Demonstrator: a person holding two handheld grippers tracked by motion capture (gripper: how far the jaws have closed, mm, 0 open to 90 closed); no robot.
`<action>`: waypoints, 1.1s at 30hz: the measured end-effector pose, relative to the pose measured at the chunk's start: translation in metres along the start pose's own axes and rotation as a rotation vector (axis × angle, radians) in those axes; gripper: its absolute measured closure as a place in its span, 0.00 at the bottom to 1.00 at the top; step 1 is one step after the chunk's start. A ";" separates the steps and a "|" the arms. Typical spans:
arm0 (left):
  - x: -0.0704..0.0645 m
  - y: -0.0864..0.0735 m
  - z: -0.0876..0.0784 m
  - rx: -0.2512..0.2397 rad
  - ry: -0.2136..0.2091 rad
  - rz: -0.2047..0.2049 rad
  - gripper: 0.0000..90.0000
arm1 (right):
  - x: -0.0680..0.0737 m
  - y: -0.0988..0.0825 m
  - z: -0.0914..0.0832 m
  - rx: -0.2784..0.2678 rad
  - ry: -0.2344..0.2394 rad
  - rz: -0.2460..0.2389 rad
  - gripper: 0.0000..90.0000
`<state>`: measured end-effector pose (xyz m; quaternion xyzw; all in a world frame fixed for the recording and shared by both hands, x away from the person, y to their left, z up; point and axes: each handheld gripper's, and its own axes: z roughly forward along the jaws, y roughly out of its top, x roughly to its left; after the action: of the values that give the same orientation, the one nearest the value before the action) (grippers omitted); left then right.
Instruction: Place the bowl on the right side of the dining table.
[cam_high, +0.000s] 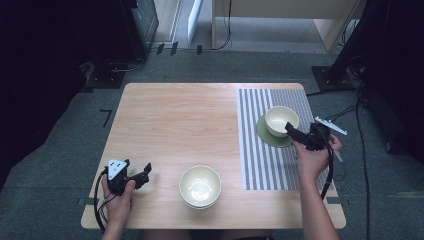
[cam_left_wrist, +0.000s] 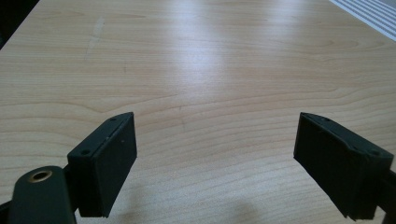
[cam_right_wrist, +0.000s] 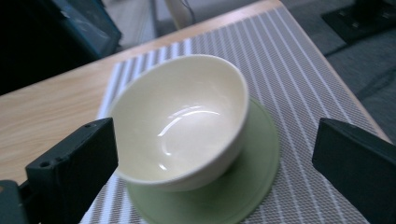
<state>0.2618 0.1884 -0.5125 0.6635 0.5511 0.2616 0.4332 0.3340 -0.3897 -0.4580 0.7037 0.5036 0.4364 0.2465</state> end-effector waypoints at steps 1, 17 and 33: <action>0.000 0.000 0.000 -0.001 0.000 -0.001 0.14 | 0.000 -0.001 -0.002 -0.015 0.012 -0.009 0.00; 0.000 0.000 0.000 -0.001 0.001 0.001 0.14 | -0.004 -0.024 -0.025 -0.032 0.027 -0.088 0.00; -0.001 0.000 0.000 0.000 0.003 0.003 0.14 | -0.002 -0.047 -0.040 -0.011 0.039 -0.131 0.00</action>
<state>0.2614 0.1877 -0.5125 0.6641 0.5506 0.2631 0.4320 0.2761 -0.3781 -0.4755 0.6592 0.5510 0.4356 0.2687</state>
